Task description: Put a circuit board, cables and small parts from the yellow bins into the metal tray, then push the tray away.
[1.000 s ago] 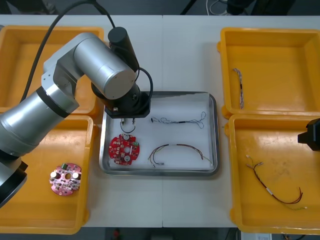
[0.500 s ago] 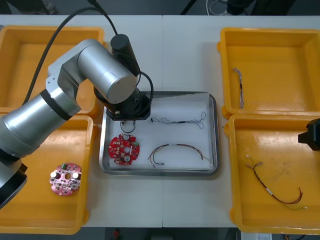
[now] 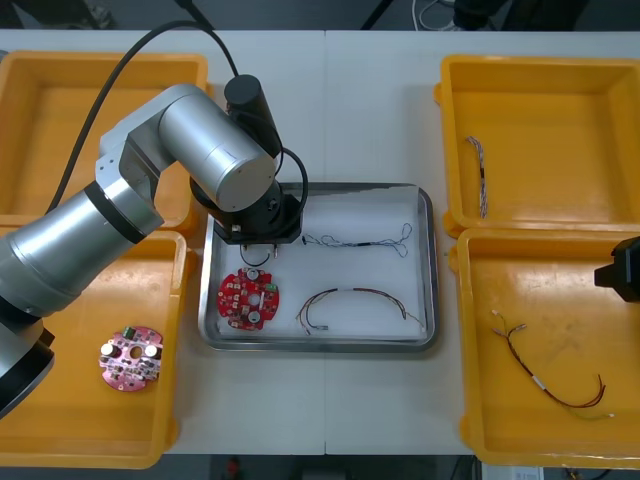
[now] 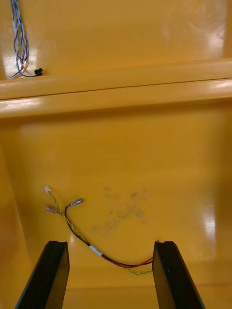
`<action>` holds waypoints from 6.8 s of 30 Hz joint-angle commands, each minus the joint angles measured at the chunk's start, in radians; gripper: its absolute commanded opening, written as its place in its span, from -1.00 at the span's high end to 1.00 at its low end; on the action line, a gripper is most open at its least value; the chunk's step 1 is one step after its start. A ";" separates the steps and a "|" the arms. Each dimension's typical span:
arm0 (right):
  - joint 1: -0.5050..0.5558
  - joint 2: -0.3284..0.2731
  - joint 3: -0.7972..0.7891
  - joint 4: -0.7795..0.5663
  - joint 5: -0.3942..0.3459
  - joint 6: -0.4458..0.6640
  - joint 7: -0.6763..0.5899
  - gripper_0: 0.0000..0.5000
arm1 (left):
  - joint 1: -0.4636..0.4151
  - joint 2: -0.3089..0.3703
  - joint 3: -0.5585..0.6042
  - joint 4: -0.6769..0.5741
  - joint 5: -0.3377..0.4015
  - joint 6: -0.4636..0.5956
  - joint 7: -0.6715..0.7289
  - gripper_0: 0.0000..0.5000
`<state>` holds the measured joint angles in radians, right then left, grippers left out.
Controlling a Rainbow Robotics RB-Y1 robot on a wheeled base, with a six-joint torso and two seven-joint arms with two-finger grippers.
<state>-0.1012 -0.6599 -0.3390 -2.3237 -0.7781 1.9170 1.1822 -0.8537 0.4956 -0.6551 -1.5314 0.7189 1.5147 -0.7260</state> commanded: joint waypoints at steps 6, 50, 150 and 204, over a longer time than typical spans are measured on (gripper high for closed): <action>-0.075 -0.069 0.087 -0.022 -0.093 0.003 -0.007 -1.00 | -0.051 -0.017 0.084 -0.072 0.010 0.081 -0.062 -1.00; -0.663 0.141 1.069 0.089 0.074 0.003 0.333 -1.00 | 0.418 0.319 0.928 -0.400 0.073 0.405 -0.590 -1.00; -0.908 0.325 1.508 0.512 0.402 -0.308 0.528 1.00 | 0.628 0.348 1.028 -0.570 0.198 0.405 -0.644 -1.00; -1.155 0.387 1.451 0.991 0.459 -0.595 0.588 1.00 | 0.628 0.348 1.028 -0.570 0.198 0.405 -0.644 -1.00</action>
<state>-1.2002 -0.2982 1.1433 -1.3460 -0.3357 1.3424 1.7280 -0.2407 0.8049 0.3559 -2.0710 0.9097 1.9133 -1.3098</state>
